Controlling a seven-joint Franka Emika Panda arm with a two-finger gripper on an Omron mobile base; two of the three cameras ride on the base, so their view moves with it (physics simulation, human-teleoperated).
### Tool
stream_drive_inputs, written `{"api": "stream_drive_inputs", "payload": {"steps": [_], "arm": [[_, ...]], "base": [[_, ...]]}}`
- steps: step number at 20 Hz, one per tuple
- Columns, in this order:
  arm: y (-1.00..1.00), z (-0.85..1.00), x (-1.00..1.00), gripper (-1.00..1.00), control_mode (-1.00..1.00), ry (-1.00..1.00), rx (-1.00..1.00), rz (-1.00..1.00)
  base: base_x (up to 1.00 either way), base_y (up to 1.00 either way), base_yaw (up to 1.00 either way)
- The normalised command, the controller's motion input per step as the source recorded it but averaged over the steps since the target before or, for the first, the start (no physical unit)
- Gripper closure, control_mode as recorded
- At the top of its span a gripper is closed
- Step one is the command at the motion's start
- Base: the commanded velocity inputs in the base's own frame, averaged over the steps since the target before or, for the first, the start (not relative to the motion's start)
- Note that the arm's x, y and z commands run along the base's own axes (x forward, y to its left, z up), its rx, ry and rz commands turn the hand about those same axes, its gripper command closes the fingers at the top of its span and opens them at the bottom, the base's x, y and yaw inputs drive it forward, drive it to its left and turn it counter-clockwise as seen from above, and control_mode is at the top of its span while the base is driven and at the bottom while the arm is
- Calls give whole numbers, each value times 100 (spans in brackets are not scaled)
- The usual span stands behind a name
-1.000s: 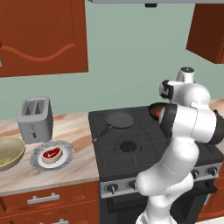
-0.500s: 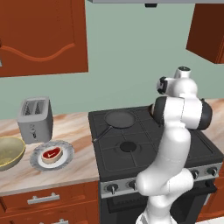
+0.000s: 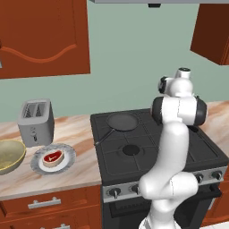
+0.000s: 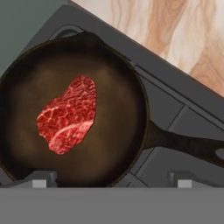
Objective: Place one of the steaks on the plate and the other in the bowl. Then place the bowl in the fridge.
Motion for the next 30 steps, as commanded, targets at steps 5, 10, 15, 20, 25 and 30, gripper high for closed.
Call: {"api": "stream_drive_inputs", "payload": {"steps": [5, 10, 15, 20, 25, 30], "arm": [[-16, -25, 5, -100, -100, 0, 0, 0], [-10, -30, 22, -100, -100, 0, 0, 0], [-1, -17, 8, -100, -100, -2, 0, 0], [-1, -9, 10, -100, -100, -3, 0, 0], [0, -18, 23, -100, -100, -5, 0, 0], [-9, -14, 25, -100, -100, -2, 0, -1]], "base": [[0, 0, 0], [0, 0, 0], [0, 0, 0], [0, 0, 0], [0, 0, 0], [0, 0, 0]]}}
